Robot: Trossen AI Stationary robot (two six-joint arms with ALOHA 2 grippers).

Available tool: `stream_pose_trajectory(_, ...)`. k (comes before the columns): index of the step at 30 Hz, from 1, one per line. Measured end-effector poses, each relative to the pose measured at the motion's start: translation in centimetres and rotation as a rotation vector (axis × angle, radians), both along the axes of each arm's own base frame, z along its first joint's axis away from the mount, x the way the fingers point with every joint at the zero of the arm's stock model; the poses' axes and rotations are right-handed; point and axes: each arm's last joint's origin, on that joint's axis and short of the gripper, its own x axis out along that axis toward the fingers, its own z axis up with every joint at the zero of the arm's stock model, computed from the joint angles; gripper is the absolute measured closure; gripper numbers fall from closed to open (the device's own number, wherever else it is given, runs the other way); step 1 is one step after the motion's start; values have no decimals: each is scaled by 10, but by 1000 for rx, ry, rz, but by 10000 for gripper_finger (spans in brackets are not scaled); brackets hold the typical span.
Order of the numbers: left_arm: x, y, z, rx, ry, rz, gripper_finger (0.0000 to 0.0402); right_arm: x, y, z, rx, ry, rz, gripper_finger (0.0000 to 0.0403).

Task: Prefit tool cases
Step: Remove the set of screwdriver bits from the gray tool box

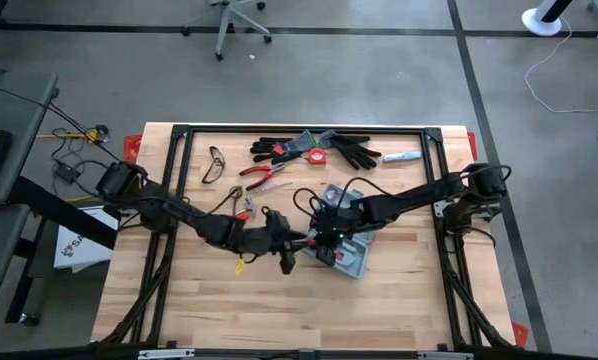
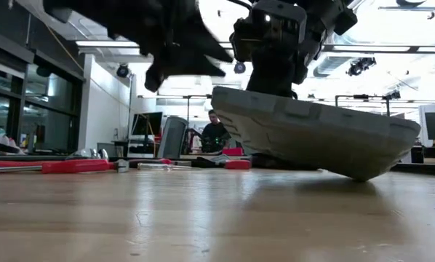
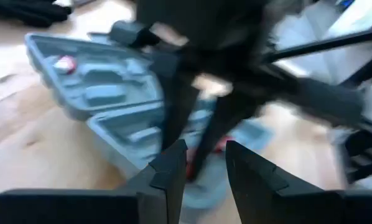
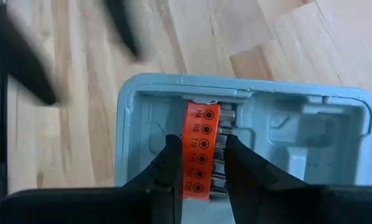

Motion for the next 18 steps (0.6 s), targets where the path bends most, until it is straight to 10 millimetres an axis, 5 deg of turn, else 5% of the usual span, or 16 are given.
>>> stream_pose_trajectory(5, 9, 11, -43, -131, 210, -140, 313, 2, -5, 1, 4, -14, -12, 327)
stream_pose_trajectory(18, 1, -13, -24, -164, 215, -212, 383, 4, -13, 2, -2, -35, -6, 327)
